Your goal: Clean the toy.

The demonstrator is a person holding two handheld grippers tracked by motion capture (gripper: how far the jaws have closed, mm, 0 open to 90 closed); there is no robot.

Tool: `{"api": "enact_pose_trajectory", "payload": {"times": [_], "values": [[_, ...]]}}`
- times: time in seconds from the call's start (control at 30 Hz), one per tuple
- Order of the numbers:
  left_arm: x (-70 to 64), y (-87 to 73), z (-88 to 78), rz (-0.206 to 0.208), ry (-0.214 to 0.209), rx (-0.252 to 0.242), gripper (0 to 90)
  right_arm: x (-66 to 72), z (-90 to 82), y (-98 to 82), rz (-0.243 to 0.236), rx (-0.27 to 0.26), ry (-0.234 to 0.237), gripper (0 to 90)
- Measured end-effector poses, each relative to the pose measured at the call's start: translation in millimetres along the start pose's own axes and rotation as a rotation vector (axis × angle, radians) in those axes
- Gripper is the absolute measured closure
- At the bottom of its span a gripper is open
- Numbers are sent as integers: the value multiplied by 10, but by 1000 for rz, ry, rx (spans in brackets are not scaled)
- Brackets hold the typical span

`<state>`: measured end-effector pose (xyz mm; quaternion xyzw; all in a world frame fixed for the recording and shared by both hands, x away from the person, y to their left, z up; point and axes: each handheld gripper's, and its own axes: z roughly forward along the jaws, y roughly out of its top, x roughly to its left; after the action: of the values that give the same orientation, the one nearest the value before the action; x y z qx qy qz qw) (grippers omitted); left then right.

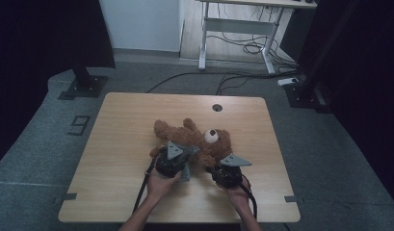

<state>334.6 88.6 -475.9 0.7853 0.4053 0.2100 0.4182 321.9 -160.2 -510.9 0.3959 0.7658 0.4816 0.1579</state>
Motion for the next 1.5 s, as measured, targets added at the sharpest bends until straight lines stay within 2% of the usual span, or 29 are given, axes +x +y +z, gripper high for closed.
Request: {"api": "enact_pose_trajectory", "payload": {"times": [0.03, 0.1, 0.17, 0.2, 0.23, 0.3, 0.47, 0.57, 0.6, 0.63, 0.67, 0.77, 0.8, 0.83, 0.9, 0.93, 1.0, 1.03, 1.07, 1.1, 1.2, 1.23, 1.27, 1.3, 1.33, 1.37, 1.43, 1.47, 1.5], "values": [[0, 0, 0, 0, 0, 0, 755, -2, -2, 0, 0, 0, -1, 762], [195, -55, -167, -36, 27, -11, 755, -5, -2, -1, 1, 2, 0, 762], [258, -87, -208, -47, 35, -11, 755, -6, -1, -2, 1, 2, 0, 762], [360, -169, -268, -58, 55, -2, 754, -5, -1, -2, 2, 3, 0, 762], [360, -169, -268, -58, 55, -2, 754, -5, -1, -2, 2, 3, 0, 762], [502, -309, -331, -78, 81, 14, 754, -5, 0, -1, 1, 3, 1, 762], [657, -389, -440, -120, 109, 3, 754, 0, 6, 2, 1, 0, 5, 761], [599, -323, -461, -100, 96, -11, 753, 13, 11, 6, 2, -2, 7, 761], [499, -225, -464, -73, 83, -33, 752, 37, 16, 15, -5, -5, 12, 760], [499, -225, -464, -73, 83, -33, 753, 50, 19, 19, -6, -5, 13, 760], [342, -64, -445, -30, 59, -61, 752, 70, 25, 25, -12, -5, 16, 761], [135, 163, -338, 27, 29, -79, 751, 107, 41, 28, -19, -4, 20, 760], [135, 163, -338, 27, 29, -79, 751, 113, 49, 26, -23, -5, 22, 760], [36, 289, -207, 49, 14, -75, 751, 120, 54, 26, -24, -5, 22, 761], [-33, 386, -43, 61, 3, -54, 751, 133, 60, 26, -27, -4, 26, 760], [-33, 386, -43, 61, 3, -54, 751, 142, 64, 25, -28, -3, 27, 760], [-57, 446, 189, 58, 0, -5, 749, 158, 72, 23, -33, -2, 31, 760], [-57, 446, 189, 58, 0, -5, 749, 158, 72, 23, -33, -2, 31, 760], [-44, 415, 294, 45, -12, 29, 748, 163, 79, 18, -35, -2, 31, 752], [-36, 390, 323, 39, -12, 36, 748, 158, 79, 14, -31, -2, 34, 736], [1, 341, 319, 25, -27, 40, 748, 106, 56, 12, -17, 19, 47, 614], [1, 341, 319, 25, -27, 40, 748, 106, 56, 12, -17, 19, 47, 614], [7, 315, 305, 16, -37, 39, 749, 43, -2, 18, 3, 17, 40, 549], [7, 315, 305, 16, -37, 39, 749, 43, -2, 18, 3, 17, 40, 549], [4, 301, 298, 22, -38, 41, 749, -25, -80, 28, 35, 12, 26, 484], [-4, 287, 295, 20, -39, 39, 749, -48, -124, 31, 43, 17, 4, 458], [-12, 260, 280, 18, -45, 36, 749, -103, -202, 26, 55, 20, -31, 424], [-12, 260, 280, 18, -45, 36, 749, -103, -202, 26, 55, 20, -31, 424], [-12, 253, 274, 19, -45, 38, 748, -192, -270, 8, 75, 14, -49, 401]]}}
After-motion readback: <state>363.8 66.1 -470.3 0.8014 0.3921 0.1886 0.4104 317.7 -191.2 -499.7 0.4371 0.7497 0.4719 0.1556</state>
